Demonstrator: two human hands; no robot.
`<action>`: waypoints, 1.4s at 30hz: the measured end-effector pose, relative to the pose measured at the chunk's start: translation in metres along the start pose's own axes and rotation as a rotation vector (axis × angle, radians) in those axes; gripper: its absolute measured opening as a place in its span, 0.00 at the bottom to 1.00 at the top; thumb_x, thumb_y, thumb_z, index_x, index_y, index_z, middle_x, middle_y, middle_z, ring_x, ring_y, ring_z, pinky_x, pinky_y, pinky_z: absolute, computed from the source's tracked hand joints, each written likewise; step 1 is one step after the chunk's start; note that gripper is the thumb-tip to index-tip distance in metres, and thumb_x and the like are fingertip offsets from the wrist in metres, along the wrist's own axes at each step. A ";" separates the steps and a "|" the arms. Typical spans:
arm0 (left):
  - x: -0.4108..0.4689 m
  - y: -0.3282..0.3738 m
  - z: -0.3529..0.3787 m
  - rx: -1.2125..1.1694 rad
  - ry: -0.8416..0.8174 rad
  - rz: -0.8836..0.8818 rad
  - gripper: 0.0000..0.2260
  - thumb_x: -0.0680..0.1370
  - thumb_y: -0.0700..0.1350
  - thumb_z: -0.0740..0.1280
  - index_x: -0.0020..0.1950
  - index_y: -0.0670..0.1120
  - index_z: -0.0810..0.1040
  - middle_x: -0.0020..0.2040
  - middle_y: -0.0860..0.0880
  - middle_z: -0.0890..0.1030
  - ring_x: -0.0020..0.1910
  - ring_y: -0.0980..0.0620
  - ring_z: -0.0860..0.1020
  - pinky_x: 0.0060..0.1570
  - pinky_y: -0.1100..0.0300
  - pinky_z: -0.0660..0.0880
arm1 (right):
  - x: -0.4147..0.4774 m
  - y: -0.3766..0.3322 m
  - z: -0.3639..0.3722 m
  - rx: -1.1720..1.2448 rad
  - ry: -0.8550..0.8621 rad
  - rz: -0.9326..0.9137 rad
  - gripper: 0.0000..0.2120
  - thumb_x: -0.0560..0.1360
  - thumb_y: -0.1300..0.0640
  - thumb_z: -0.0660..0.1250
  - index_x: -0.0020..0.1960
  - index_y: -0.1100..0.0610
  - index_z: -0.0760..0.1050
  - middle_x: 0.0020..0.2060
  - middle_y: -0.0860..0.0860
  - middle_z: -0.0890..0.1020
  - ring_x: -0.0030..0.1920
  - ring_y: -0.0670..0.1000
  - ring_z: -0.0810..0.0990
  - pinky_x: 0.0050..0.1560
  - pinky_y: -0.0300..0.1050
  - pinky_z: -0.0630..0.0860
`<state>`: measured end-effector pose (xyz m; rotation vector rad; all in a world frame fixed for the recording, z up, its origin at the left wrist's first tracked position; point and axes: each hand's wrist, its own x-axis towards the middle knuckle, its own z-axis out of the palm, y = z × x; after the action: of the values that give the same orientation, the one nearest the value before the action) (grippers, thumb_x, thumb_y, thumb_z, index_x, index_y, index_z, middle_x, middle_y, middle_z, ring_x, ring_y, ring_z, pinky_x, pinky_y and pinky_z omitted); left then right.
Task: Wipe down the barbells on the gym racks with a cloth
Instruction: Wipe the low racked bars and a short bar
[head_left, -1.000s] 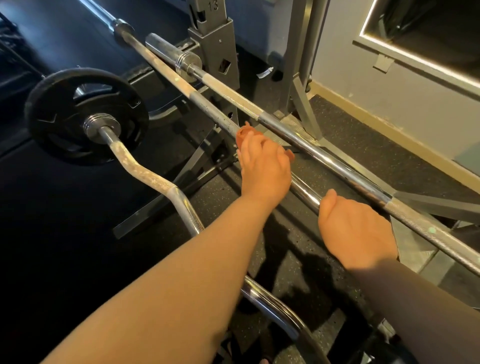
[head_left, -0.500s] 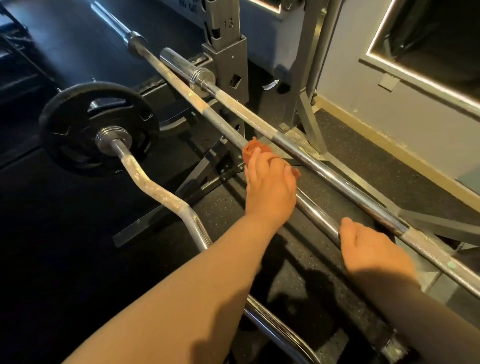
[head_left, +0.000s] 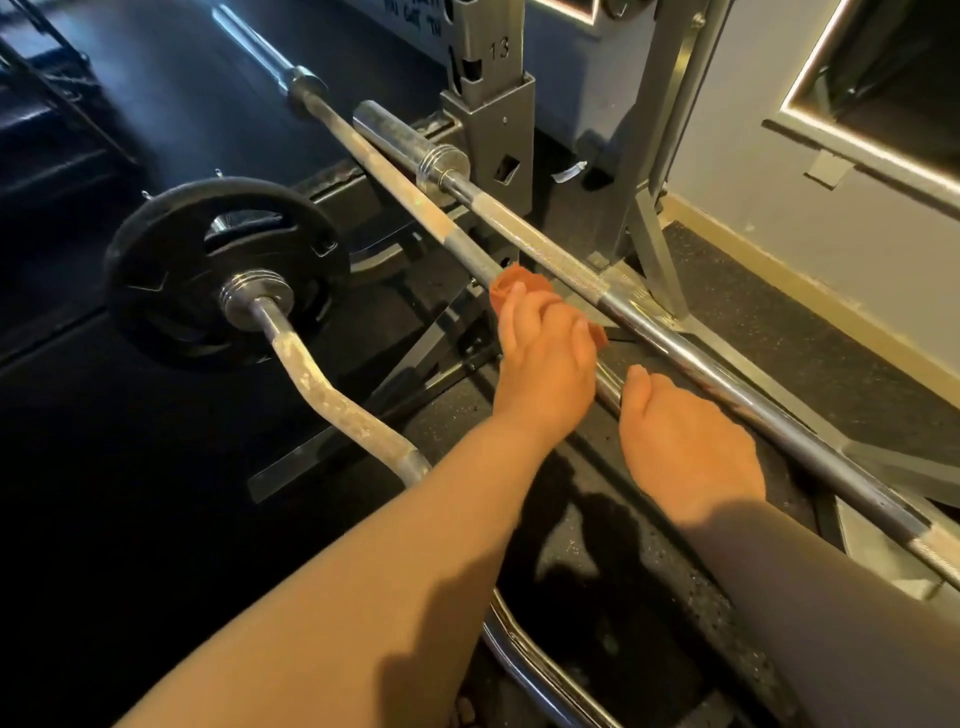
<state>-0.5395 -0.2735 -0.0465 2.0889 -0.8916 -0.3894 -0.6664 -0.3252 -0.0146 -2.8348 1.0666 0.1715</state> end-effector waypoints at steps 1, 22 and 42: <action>0.006 -0.001 -0.004 0.012 0.023 -0.013 0.10 0.86 0.45 0.56 0.61 0.44 0.75 0.74 0.48 0.61 0.79 0.51 0.45 0.78 0.49 0.51 | 0.000 -0.001 0.002 -0.005 -0.011 0.006 0.18 0.84 0.55 0.52 0.74 0.56 0.62 0.56 0.52 0.78 0.51 0.56 0.82 0.40 0.50 0.74; 0.000 0.007 0.002 -0.247 0.057 -0.106 0.06 0.86 0.44 0.55 0.60 0.49 0.71 0.76 0.58 0.52 0.79 0.56 0.37 0.76 0.53 0.54 | 0.016 0.000 0.005 0.032 -0.229 0.176 0.19 0.85 0.50 0.47 0.74 0.51 0.62 0.61 0.53 0.76 0.60 0.56 0.77 0.49 0.53 0.72; 0.019 -0.017 -0.016 0.133 -0.021 0.084 0.31 0.75 0.62 0.48 0.67 0.48 0.75 0.74 0.50 0.65 0.81 0.49 0.43 0.79 0.43 0.39 | 0.060 -0.026 0.002 -0.066 -0.047 -0.204 0.16 0.83 0.59 0.51 0.69 0.59 0.65 0.59 0.57 0.77 0.56 0.58 0.79 0.52 0.53 0.78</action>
<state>-0.5094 -0.2709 -0.0494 2.1634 -1.0387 -0.3160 -0.6048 -0.3446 -0.0234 -2.9585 0.7699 0.2590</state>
